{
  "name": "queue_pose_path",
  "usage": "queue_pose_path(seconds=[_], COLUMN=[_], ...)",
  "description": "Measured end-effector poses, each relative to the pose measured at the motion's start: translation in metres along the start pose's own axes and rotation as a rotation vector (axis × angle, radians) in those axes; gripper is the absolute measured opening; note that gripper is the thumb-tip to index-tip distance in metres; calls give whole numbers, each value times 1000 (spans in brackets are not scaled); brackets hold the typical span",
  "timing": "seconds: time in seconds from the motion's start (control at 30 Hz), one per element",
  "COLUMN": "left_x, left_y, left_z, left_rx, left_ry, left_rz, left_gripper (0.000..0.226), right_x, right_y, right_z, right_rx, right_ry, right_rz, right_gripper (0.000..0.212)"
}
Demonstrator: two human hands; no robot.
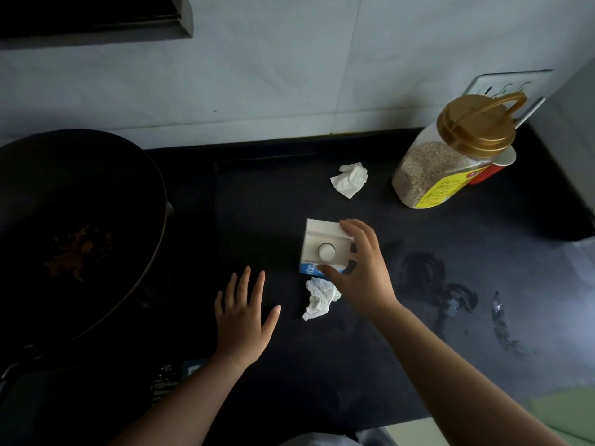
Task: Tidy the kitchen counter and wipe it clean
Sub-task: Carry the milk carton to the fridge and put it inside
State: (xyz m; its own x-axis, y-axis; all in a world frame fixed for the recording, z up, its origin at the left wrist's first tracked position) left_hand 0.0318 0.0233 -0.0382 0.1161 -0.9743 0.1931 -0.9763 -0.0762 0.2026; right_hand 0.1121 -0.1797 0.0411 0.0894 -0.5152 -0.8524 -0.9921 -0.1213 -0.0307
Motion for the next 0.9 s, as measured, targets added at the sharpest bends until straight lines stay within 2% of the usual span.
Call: queue_pose_path(seconds=[0.13,0.47,0.67,0.8,0.9], left_x=[-2,-2,0,14,35], left_y=[0,-1,-2,19,60], left_z=[2,1,-14,-27,-32], left_rx=[0,-30,-102,-68,30], left_ry=[-8,-16,-26,125,453], left_rz=[-2,-4,-18,-130,-274], left_gripper=[67,68,74,63,52], right_x=[7,-3,-24,-24,-21], right_y=[8,-4,8,34,57], right_z=[2,7,-12,-33,-54], right_rx=[48,76,12,-38,-92], right_ry=[46,-121,-87,-132,-163], right_rz=[-25,55,37,52,48], right_gripper=[71,64,58,54,49])
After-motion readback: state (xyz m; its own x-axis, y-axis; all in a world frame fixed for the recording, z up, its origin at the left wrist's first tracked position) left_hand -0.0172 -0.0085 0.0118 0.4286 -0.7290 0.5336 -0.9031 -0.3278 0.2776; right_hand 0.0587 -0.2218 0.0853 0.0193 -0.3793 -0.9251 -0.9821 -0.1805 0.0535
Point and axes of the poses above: each hand's wrist, its own y-axis away from the middle knuckle, its own z-axis out of the palm, x = y × z, the point moved 1 cm from there along -y, towards the middle knuckle, and after that the axes turned 3 degrees about -y, right-handed, at the moved point
